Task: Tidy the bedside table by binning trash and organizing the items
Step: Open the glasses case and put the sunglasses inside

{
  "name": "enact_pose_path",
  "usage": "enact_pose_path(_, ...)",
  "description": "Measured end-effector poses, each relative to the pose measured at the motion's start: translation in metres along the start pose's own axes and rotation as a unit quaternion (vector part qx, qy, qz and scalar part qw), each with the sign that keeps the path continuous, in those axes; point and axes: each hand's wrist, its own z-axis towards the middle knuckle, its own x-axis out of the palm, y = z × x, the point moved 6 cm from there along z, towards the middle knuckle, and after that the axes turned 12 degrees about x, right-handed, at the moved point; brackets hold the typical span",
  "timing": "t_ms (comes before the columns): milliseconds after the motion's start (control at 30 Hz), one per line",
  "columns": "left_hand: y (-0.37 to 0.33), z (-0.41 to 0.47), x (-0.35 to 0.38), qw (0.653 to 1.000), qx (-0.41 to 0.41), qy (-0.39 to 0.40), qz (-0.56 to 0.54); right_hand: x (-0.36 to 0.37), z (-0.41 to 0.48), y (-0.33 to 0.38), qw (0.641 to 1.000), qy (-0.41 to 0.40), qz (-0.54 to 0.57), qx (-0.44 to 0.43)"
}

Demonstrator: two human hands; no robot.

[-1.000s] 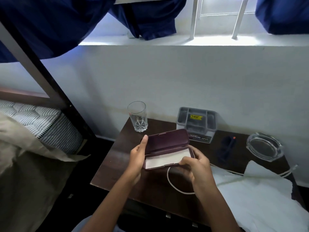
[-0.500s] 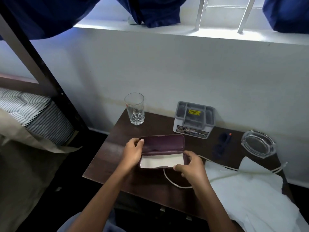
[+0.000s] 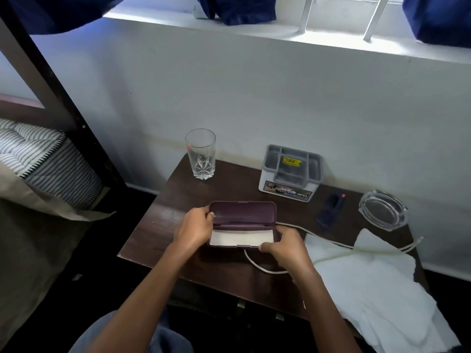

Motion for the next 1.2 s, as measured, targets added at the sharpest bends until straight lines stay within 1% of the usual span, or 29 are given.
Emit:
enact_pose_path(100,-0.001,-0.002,0.0,1.0,-0.007,0.018,0.008,-0.011,-0.004,0.004,1.0,0.012,0.024,-0.003)
enact_pose_path(200,-0.002,-0.001,-0.001,0.999,-0.005,0.024,0.022,-0.025,0.0,0.001,0.998,-0.019,0.054,0.007)
enact_pose_path(233,-0.003,-0.001,-0.002,0.999,-0.006,0.021,0.027,-0.032,0.002,-0.001,0.998,-0.048,0.047,0.016)
enact_pose_path(300,-0.003,-0.002,-0.003,0.999,-0.008,0.019,0.032,-0.05,0.003,-0.007,0.99,-0.14,-0.002,0.021)
enact_pose_path(400,-0.007,-0.005,-0.006,0.998,-0.016,0.019,0.051,-0.075,-0.004,-0.011,0.96,-0.272,-0.057,0.012)
enact_pose_path(467,-0.009,-0.007,-0.005,0.997,-0.022,0.014,0.072,-0.083,-0.002,-0.013,0.944,-0.313,-0.108,0.016)
enact_pose_path(567,-0.02,-0.008,-0.009,0.997,0.011,-0.044,0.06,-0.081,0.008,-0.014,0.937,-0.29,-0.192,0.035)
enact_pose_path(633,-0.025,-0.006,-0.009,0.996,0.038,-0.061,0.049,-0.079,0.015,-0.016,0.936,-0.273,-0.217,0.048)
enact_pose_path(700,-0.028,-0.002,-0.008,0.995,0.061,-0.072,0.031,-0.078,0.018,-0.017,0.933,-0.276,-0.223,0.053)
enact_pose_path(800,-0.032,0.002,-0.009,0.99,0.1,-0.103,0.001,-0.083,0.02,-0.018,0.938,-0.298,-0.172,0.045)
enact_pose_path(867,-0.032,0.003,-0.011,0.985,0.114,-0.127,-0.008,-0.088,0.019,-0.017,0.943,-0.317,-0.098,0.024)
enact_pose_path(933,-0.036,0.002,-0.015,0.981,0.126,-0.149,-0.018,-0.097,0.014,-0.016,0.936,-0.35,-0.029,0.001)
enact_pose_path(1033,-0.046,-0.001,-0.022,0.973,0.144,-0.176,-0.047,-0.114,-0.002,-0.01,0.902,-0.428,0.048,-0.033)
enact_pose_path(1100,-0.055,-0.005,-0.026,0.964,0.161,-0.2,-0.071,-0.124,-0.015,-0.004,0.872,-0.465,0.133,-0.071)
enact_pose_path(1167,-0.065,-0.011,-0.03,0.951,0.182,-0.221,-0.113,-0.128,-0.024,0.002,0.849,-0.473,0.209,-0.105)
enact_pose_path(1200,-0.069,-0.013,-0.03,0.945,0.187,-0.222,-0.15,-0.126,-0.026,0.004,0.846,-0.461,0.245,-0.114)
